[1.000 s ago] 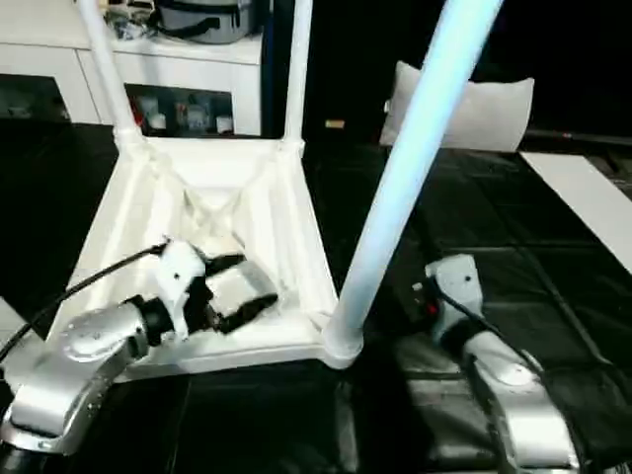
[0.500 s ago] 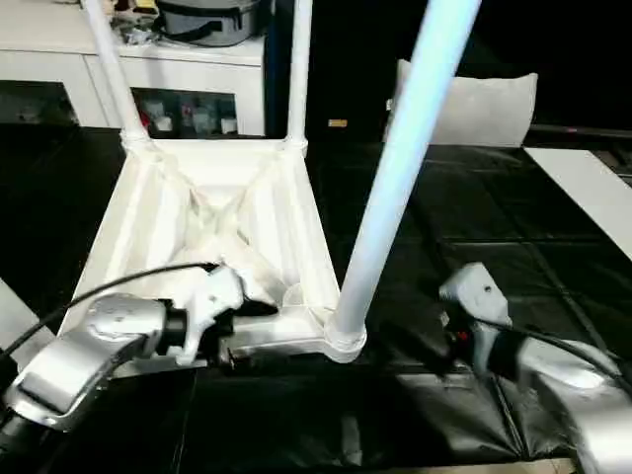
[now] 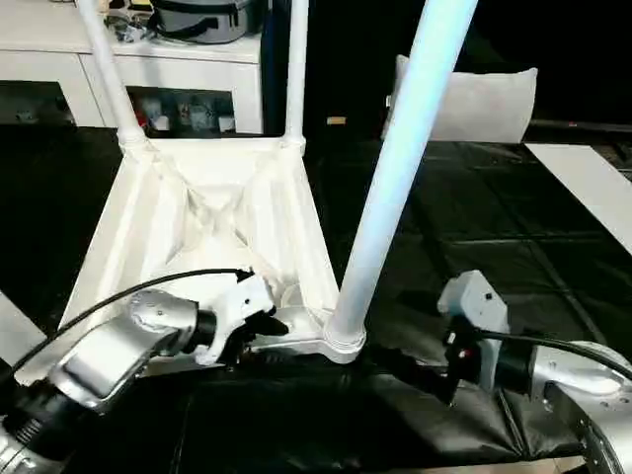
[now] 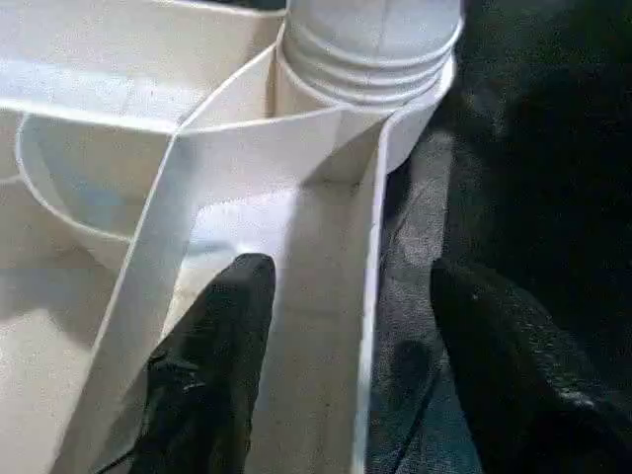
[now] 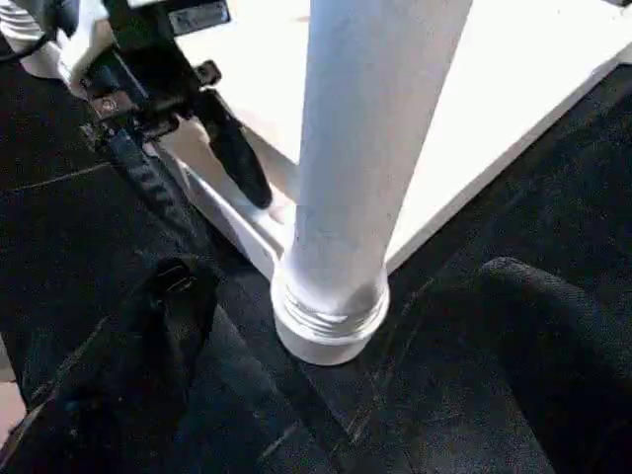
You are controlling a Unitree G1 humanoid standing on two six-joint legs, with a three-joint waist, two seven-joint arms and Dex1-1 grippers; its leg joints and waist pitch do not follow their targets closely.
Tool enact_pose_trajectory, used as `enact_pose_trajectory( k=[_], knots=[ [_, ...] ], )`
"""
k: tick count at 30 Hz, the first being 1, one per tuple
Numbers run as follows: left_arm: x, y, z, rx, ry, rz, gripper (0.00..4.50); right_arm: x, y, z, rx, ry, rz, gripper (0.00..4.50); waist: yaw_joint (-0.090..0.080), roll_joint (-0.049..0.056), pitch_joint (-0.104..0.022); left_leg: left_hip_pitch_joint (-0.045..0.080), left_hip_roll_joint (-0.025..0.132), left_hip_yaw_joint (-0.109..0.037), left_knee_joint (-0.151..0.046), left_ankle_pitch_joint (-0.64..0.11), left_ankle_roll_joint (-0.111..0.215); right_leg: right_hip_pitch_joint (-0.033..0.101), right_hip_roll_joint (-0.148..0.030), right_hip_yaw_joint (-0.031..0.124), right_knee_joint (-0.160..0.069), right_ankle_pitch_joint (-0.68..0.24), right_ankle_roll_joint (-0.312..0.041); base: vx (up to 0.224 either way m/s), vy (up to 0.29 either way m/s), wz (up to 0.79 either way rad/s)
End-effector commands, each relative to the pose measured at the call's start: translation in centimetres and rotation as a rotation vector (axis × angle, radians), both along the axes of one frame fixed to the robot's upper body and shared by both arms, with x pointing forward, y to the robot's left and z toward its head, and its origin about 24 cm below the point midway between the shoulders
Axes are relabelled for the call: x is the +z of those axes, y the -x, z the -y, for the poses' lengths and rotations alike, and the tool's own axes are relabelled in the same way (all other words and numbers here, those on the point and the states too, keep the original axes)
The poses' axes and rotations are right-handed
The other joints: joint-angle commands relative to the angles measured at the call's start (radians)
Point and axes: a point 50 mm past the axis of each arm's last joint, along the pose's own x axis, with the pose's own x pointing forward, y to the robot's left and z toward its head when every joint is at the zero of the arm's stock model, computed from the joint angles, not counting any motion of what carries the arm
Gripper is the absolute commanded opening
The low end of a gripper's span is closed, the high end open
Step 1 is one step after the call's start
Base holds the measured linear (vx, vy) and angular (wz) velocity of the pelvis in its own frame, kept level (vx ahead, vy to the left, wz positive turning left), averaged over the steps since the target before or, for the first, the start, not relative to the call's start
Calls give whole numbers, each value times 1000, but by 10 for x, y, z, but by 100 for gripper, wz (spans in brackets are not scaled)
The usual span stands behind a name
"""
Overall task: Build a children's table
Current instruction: Rotate leg to tighten
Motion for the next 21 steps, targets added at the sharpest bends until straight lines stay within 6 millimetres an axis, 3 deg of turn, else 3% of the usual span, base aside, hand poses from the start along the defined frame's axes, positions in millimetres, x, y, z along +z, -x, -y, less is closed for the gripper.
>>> enact_pose_trajectory(
  k=[1,3,4,6,7,10,13,14,18,21],
  knots=[
    [2,-5,1,6,-32,23,229,3,2,-2,14,6,-4,450,5,-2,-38,11,86,-34,-78,-175,52,18,-104,55,-99,-97,-210,0,0,0],
    [0,-6,1,9,-41,23,214,4,2,-3,21,2,-8,450,4,-3,-37,12,86,-34,-80,-187,49,18,-105,55,-100,-116,-208,0,0,0],
    [0,-6,1,11,-45,24,182,4,2,-3,23,3,-10,450,5,-2,-37,12,87,-34,-80,-192,47,18,-106,55,-101,-122,-207,0,0,0],
    [0,-8,1,17,-51,26,184,5,2,-3,24,5,-12,450,4,-7,-35,12,87,-34,-81,-198,45,17,-106,56,-103,-132,-202,0,0,0],
    [0,-9,2,24,-54,31,188,5,1,-3,25,6,-13,450,5,-4,-36,12,87,-34,-81,-193,46,17,-108,57,-102,-136,-201,0,0,0],
    [-1,-10,2,23,-59,37,145,5,1,-3,27,8,-13,450,5,-5,-34,12,87,-34,-81,-200,43,16,-109,57,-105,-157,-199,0,0,0],
    [-3,-10,0,9,-93,51,141,5,0,-3,28,9,-13,450,5,-6,-32,11,87,-35,-84,-214,38,14,-109,58,-109,-190,-189,0,0,0],
    [-4,-10,-1,4,-103,53,110,5,0,-3,29,9,-13,450,5,-7,-31,12,88,-35,-84,-222,36,13,-109,58,-110,-205,-185,0,0,0],
    [-5,-12,-4,3,-134,75,100,4,-1,-2,22,7,-10,450,5,-6,-29,13,88,-36,-87,-245,26,10,-111,59,-115,-252,-173,0,0,0],
    [-3,-17,-8,17,-108,109,57,4,-2,-3,19,-2,-8,450,4,-8,-28,12,87,-37,-88,-254,23,9,-112,59,-118,-280,-164,0,0,0]
  ],
)
